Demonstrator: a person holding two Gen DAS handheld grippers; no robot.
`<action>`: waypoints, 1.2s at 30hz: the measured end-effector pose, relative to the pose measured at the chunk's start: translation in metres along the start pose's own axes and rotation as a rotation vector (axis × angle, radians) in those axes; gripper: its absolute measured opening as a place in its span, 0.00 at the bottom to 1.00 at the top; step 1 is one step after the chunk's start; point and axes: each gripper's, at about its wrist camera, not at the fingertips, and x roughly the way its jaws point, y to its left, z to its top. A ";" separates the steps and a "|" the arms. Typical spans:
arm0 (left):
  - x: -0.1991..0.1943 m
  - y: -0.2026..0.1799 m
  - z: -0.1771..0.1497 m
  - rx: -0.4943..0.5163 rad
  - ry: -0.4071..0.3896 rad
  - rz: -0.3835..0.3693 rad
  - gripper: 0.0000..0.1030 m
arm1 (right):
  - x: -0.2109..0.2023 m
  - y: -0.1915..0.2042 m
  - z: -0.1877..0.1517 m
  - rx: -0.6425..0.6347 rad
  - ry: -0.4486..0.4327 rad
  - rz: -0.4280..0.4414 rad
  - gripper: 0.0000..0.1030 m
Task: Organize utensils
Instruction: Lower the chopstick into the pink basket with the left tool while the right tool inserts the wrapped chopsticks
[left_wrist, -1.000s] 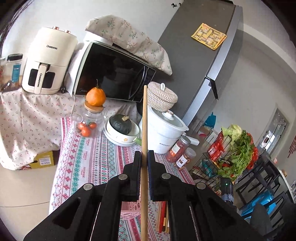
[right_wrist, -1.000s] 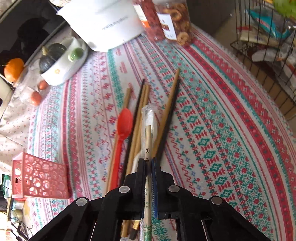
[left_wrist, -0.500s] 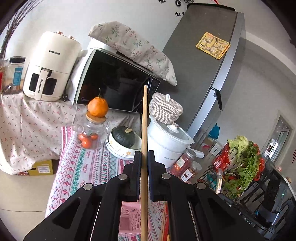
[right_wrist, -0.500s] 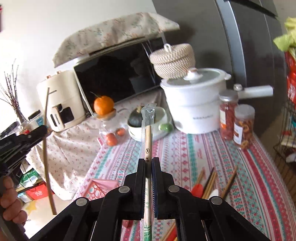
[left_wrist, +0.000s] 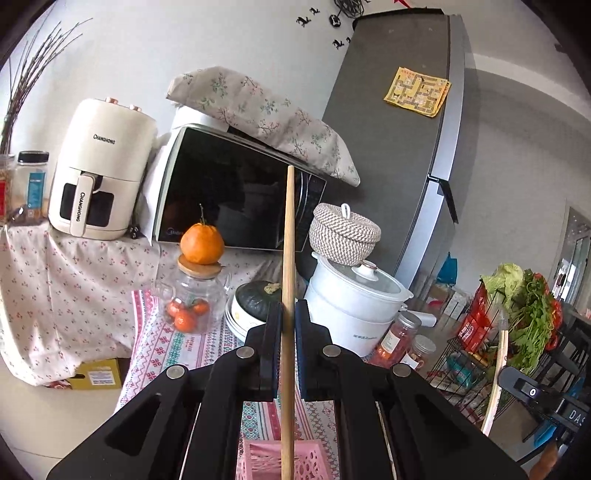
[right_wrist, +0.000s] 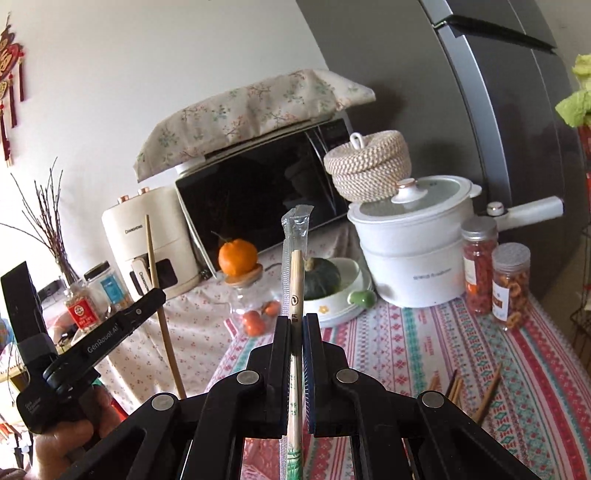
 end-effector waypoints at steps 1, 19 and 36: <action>0.001 -0.001 -0.001 0.008 -0.007 0.008 0.07 | 0.000 0.000 0.000 0.006 -0.004 -0.001 0.04; 0.029 -0.005 -0.040 0.148 0.304 0.006 0.07 | 0.054 0.037 0.007 -0.010 -0.061 0.013 0.05; 0.036 0.004 -0.026 0.123 0.575 -0.042 0.11 | 0.088 0.056 -0.014 -0.062 -0.081 0.009 0.06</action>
